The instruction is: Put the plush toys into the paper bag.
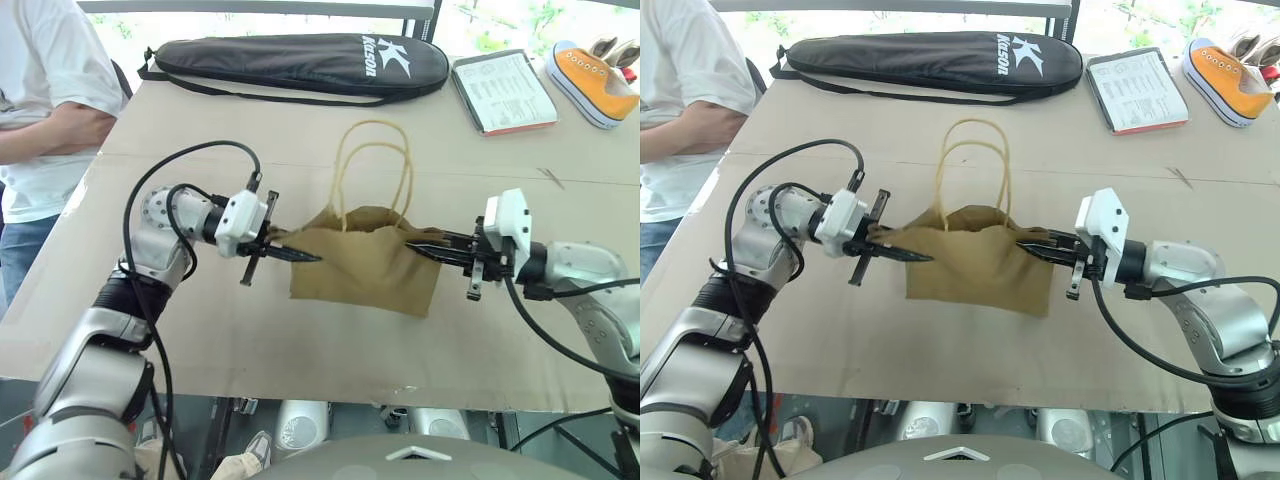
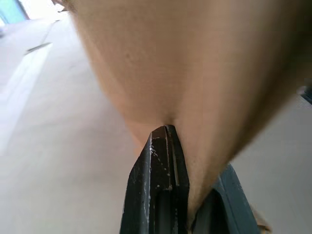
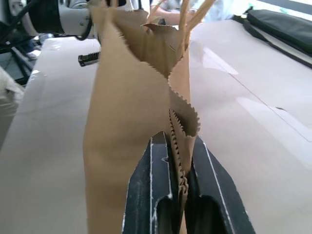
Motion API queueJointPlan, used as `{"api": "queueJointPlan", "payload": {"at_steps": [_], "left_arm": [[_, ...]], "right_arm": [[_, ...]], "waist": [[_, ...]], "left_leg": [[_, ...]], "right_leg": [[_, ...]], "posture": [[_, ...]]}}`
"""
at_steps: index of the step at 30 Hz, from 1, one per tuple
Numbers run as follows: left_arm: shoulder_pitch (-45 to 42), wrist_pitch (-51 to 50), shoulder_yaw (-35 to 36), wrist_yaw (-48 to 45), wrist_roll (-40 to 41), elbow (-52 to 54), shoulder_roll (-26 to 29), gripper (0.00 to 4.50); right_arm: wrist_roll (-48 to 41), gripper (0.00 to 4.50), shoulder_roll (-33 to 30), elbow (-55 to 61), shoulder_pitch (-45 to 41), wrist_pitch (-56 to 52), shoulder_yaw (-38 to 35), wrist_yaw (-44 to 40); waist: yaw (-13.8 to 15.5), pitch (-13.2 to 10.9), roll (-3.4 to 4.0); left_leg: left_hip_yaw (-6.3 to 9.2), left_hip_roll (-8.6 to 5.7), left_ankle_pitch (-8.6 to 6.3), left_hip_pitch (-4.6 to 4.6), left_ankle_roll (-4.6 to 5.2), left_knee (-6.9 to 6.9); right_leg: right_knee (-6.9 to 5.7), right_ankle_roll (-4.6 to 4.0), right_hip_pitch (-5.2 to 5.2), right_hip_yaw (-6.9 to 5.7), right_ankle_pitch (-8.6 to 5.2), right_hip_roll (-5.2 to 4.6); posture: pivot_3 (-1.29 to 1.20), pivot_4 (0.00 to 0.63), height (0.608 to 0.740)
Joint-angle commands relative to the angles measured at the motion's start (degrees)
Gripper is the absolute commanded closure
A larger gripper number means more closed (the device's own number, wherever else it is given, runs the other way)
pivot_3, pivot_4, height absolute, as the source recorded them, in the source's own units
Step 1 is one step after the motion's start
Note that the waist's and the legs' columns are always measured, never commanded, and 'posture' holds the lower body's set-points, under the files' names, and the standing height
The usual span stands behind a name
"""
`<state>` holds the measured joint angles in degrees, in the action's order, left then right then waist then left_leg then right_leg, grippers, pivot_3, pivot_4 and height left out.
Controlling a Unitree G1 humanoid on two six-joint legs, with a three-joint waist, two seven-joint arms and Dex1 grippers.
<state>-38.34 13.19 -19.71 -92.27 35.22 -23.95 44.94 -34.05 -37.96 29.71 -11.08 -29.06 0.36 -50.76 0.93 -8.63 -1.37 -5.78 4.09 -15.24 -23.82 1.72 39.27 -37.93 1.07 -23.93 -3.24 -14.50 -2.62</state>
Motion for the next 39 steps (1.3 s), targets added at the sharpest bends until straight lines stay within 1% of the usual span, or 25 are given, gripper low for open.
{"api": "queueJointPlan", "payload": {"at_steps": [1,2,5,7,12,15,17,19,22,23,24,25,26,27,29,30,31,32,33,38,39], "left_arm": [[-3.2,-4.0,4.9,-0.2,-0.4,-2.2,-1.1,4.50],[-3.8,-5.9,5.4,-0.2,-0.3,-2.6,-1.1,4.50],[-3.8,-16.0,5.0,-0.2,1.3,-1.0,0.7,4.50],[-3.4,-19.4,7.0,-0.2,0.9,-0.7,-0.1,4.50],[-2.1,-20.5,10.8,0.6,-1.1,1.2,-2.9,4.50],[-1.2,-16.3,11.2,0.0,-3.7,1.6,-4.4,4.50],[-0.9,-9.1,10.6,-0.2,-6.2,0.9,-5.1,4.50],[-1.5,-4.4,10.8,-0.2,-8.4,-0.7,-6.1,4.50],[-2.8,0.3,8.7,-0.2,-9.0,-3.8,-5.1,4.50],[-3.1,-0.2,8.3,-0.2,-7.8,-4.1,-4.7,4.50],[-3.2,0.1,7.7,-0.2,-7.1,-4.3,-4.3,4.14],[-3.1,0.0,7.4,-0.2,-6.5,-4.2,-3.9,3.77],[-2.8,-1.4,7.8,-0.2,-5.6,-3.8,-3.7,3.46],[-2.5,-2.8,8.5,-0.2,-5.1,-3.3,-3.7,2.91],[-1.6,-6.4,10.6,-0.2,-4.2,-1.6,-3.3,1.98],[-0.8,-8.4,11.8,-0.1,-3.7,-0.2,-2.9,1.44],[0.1,-10.0,12.9,0.3,-3.4,1.2,-2.4,0.96],[1.2,-13.0,14.3,1.4,-2.7,3.0,-1.5,0.50],[2.5,-15.4,15.4,2.4,-2.4,4.7,-0.6,0.04],[13.8,-29.5,23.0,9.8,1.3,17.1,5.8,0.02],[17.3,-34.0,25.9,11.7,3.6,20.1,7.5,0.02]], "right_arm": [[-2.4,4.48,-1.1,3.6,1.2,-1.6,-4.4,2.1],[-2.7,4.48,-1.2,4.2,1.5,-2.1,-5.4,3.0],[-1.5,4.48,-2.1,4.8,2.7,-3.1,-8.1,6.3],[-2.1,4.48,-2.0,5.0,2.9,-3.6,-9.5,7.9],[-2.0,4.48,-2.0,5.2,3.2,-3.6,-10.0,9.6],[-2.1,4.48,-1.9,5.4,3.6,-3.4,-8.5,9.0],[-2.7,4.48,-2.0,5.9,4.0,-4.1,-8.0,8.8],[-3.8,4.48,-2.3,6.5,4.5,-5.2,-8.4,8.8],[-3.8,4.48,-3.9,6.3,6.5,-6.6,-10.0,8.7],[-3.5,4.23,-4.1,6.0,7.1,-6.5,-10.7,9.0],[-3.8,3.97,-4.7,6.3,8.0,-6.4,-11.5,8.5],[-4.2,3.84,-5.3,6.8,8.8,-6.5,-12.2,8.1],[-4.6,3.41,-5.8,7.6,9.8,-6.6,-13.3,7.9],[-4.9,2.81,-6.1,8.2,10.7,-6.4,-14.4,7.8],[-6.0,1.90,-6.9,9.8,13.3,-6.3,-17.4,7.3],[-6.7,1.31,-7.4,10.8,14.9,-6.3,-19.3,6.9],[-7.4,0.93,-7.7,11.6,16.4,-6.5,-21.1,6.5],[-7.9,0.42,-8.1,12.5,18.1,-6.5,-23.1,5.9],[-7.9,0.00,-8.5,13.1,19.7,-6.2,-25.0,5.6],[-9.4,0.00,-9.4,15.7,28.8,-5.9,-36.1,2.1],[-9.5,0.00,-9.4,15.9,31.2,-5.4,-39.0,0.5]], "waist": [[0.0,0.0,0.00],[-0.1,0.0,0.00],[-0.3,0.0,0.00],[-0.3,0.0,0.01],[-0.1,0.0,0.02],[-0.1,0.0,0.02],[-0.1,0.0,0.02],[-0.1,0.0,0.02],[-0.1,0.0,0.01],[-0.1,0.0,0.02],[-0.1,0.0,0.02],[-0.1,0.0,0.02],[-0.1,0.0,0.02],[-0.1,0.0,0.02],[-0.1,0.0,0.02],[-0.1,0.0,0.02],[-0.1,0.0,0.03],[-0.2,0.0,0.02],[-0.3,0.0,0.02],[-0.3,0.0,0.05],[-0.2,0.0,0.05]], "left_leg": [[0.00,0.00,0.00,0.00,0.00,0.00],[0.01,0.00,0.00,0.00,0.00,0.00],[0.04,0.00,0.00,0.03,0.00,-0.01],[0.08,0.03,0.00,0.06,0.00,-0.02],[0.10,0.02,0.00,0.04,0.00,-0.02],[0.08,0.01,0.00,0.03,0.00,-0.02],[0.07,0.01,0.00,0.04,0.00,-0.02],[0.06,0.01,0.00,0.04,0.00,-0.02],[0.03,0.01,-0.01,0.04,0.01,-0.02],[0.03,0.01,-0.01,0.04,0.01,-0.02],[0.04,0.01,-0.01,0.03,0.02,-0.02],[0.05,0.01,-0.01,0.03,0.02,-0.02],[0.07,0.01,-0.01,0.04,0.02,-0.02],[0.08,0.01,-0.01,0.04,0.02,-0.02],[0.13,0.01,-0.01,0.04,0.02,-0.02],[0.17,0.02,-0.01,0.04,0.02,-0.02],[0.20,0.02,-0.01,0.05,0.02,-0.02],[0.21,0.01,-0.02,0.03,0.03,-0.03],[0.22,0.03,-0.02,0.06,0.03,-0.04],[0.23,0.09,-0.03,0.11,0.03,-0.09],[0.25,0.14,-0.04,0.12,0.04,-0.10]], "right_leg": [[0.00,0.00,0.00,0.01,0.00,0.00],[0.00,0.00,0.00,0.00,0.00,0.00],[-0.03,0.01,0.00,0.02,0.00,0.01],[-0.04,0.01,-0.01,0.04,-0.01,0.02],[-0.03,0.01,-0.01,0.07,-0.01,0.01],[-0.02,0.01,-0.01,0.06,-0.01,0.00],[-0.02,0.01,-0.01,0.06,-0.01,0.00],[-0.02,0.01,-0.01,0.05,0.00,0.01],[-0.02,0.00,0.00,0.05,0.00,0.00],[-0.01,0.00,0.00,0.05,0.00,0.00],[-0.01,0.00,0.00,0.05,0.00,0.00],[-0.02,0.01,0.00,0.05,0.00,0.00],[-0.02,0.01,0.00,0.06,0.00,0.00],[-0.02,0.01,-0.01,0.06,0.00,0.00],[-0.03,0.01,0.00,0.06,0.00,0.00],[-0.02,0.01,0.00,0.06,-0.01,0.00],[-0.02,0.01,0.00,0.06,-0.01,0.00],[-0.02,0.02,-0.01,0.07,-0.01,0.00],[-0.01,0.03,0.00,0.09,-0.02,0.00],[-0.02,0.04,0.01,0.12,-0.03,0.00],[-0.02,0.06,0.03,0.14,-0.04,-0.03]], "posture": [[0.00,0.150,0.740],[0.00,0.150,0.740],[0.00,0.150,0.740],[0.00,0.150,0.740],[0.00,0.150,0.740],[0.00,0.150,0.740],[0.00,0.150,0.740],[0.00,0.150,0.740],[0.00,0.150,0.740],[0.00,0.150,0.740],[0.00,0.150,0.740],[0.00,0.150,0.740],[0.00,0.150,0.740],[0.00,0.150,0.740],[0.00,0.150,0.740],[0.00,0.150,0.740],[0.00,0.150,0.740],[0.00,0.150,0.740],[0.00,0.150,0.740],[0.00,0.150,0.740],[0.00,0.150,0.740]]}}
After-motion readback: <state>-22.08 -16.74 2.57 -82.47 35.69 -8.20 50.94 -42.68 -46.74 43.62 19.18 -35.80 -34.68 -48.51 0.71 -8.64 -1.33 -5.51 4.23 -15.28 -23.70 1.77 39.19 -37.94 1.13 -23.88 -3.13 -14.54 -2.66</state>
